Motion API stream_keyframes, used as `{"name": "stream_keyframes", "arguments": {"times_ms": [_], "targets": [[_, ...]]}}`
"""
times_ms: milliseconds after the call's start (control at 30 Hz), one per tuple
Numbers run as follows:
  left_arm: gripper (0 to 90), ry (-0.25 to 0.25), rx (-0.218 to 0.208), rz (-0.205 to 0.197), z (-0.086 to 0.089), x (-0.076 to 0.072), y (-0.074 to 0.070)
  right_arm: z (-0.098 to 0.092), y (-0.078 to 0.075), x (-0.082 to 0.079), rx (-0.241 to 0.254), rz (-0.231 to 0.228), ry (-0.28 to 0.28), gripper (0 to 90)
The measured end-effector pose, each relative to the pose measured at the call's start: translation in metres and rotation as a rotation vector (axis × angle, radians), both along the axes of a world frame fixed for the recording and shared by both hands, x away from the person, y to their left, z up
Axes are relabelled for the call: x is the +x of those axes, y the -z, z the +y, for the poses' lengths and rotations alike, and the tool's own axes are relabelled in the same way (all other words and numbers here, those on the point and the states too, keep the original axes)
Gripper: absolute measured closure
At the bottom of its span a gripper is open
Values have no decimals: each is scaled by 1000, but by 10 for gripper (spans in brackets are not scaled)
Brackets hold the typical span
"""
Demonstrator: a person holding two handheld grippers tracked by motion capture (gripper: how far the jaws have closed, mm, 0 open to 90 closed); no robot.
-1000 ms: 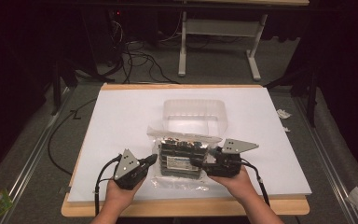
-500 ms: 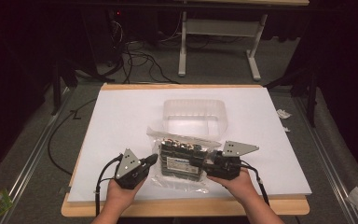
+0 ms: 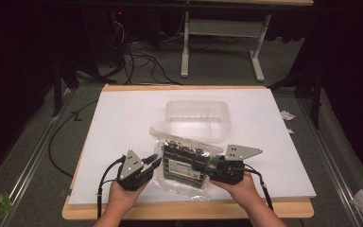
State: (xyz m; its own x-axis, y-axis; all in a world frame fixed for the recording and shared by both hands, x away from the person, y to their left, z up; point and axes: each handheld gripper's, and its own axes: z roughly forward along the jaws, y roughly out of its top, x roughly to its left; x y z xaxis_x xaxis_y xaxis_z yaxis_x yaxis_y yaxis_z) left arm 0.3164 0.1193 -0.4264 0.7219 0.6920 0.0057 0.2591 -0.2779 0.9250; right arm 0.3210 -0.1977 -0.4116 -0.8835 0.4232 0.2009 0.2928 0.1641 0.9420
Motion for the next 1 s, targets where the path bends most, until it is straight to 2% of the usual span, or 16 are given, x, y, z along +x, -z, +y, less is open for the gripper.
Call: {"name": "stream_keyframes", "arguments": {"times_ms": [233,400,467,500,567,633,667,767,933,1000], "targets": [[566,-33,-33,6,9,3,0,-9,-5,1,31,18,40,750],[506,-48,-39,1,11,3,-1,-18,-10,3,52,20,69,750],[467,-53,-34,2,11,3,0,-23,-12,4,58,19,91,750],[447,-56,-17,3,11,3,1,-28,-14,4,63,15,121,749],[435,-57,-12,1,11,3,1,-30,-15,5,67,13,132,750],[397,-59,5,3,10,1,2,-36,-19,5,68,-5,175,749],[386,-59,5,3,10,1,2,-36,-19,5,68,-5,175,749],[356,-68,0,28,11,-2,2,-44,-24,5,77,-27,228,749],[300,-54,38,57,25,-11,3,-53,-35,6,74,-79,302,749],[292,-53,45,65,29,-13,4,-55,-37,7,81,-85,314,749]]}}
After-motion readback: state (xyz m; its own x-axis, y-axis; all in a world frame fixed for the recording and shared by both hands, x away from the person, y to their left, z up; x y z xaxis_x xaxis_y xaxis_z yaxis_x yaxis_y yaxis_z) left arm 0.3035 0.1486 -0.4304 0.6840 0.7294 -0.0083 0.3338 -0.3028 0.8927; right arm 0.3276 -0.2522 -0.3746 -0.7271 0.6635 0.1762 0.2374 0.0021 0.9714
